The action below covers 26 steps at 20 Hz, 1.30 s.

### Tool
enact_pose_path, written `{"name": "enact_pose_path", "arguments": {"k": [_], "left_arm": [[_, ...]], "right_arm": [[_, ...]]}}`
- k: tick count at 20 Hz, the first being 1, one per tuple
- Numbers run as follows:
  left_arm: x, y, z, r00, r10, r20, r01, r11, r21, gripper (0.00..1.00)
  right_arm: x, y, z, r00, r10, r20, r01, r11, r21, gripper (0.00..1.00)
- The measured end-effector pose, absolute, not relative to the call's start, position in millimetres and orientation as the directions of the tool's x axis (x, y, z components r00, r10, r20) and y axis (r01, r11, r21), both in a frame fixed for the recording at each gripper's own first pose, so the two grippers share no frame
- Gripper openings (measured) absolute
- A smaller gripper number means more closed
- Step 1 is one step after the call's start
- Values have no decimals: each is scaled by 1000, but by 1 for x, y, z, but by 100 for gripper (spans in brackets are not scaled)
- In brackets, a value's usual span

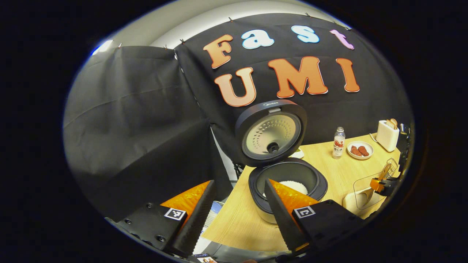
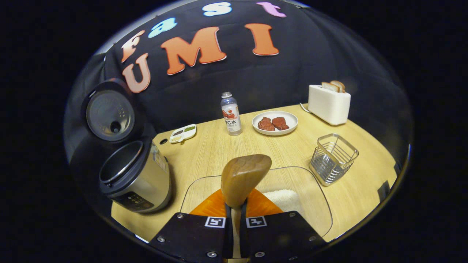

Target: Close the left gripper, press the button to open the rice cooker; take a wooden spoon from the chopstick holder with the right hand, scoop a spoonful of rice and pour it into the rice cooker, then put the wooden spoon back into the chopstick holder.

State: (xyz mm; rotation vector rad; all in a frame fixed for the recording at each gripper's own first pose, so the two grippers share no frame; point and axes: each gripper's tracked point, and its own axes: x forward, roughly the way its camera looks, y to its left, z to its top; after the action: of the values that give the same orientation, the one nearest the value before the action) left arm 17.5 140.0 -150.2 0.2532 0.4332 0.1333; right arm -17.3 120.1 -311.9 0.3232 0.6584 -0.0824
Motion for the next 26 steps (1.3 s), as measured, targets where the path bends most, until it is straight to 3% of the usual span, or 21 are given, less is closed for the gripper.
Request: {"name": "enact_pose_path", "arguments": {"k": [11, 26], "left_arm": [[26, 118, -157, 899, 120, -420, -4, 964, 267, 92], [17, 60, -167, 893, 51, -447, 54, 974, 220, 92]], "right_arm": [[-15, 123, -316, 750, 116, -651, 310, 809, 500, 6], [-16, 116, -323, 701, 337, -628, 311, 648, 695, 6]]}}
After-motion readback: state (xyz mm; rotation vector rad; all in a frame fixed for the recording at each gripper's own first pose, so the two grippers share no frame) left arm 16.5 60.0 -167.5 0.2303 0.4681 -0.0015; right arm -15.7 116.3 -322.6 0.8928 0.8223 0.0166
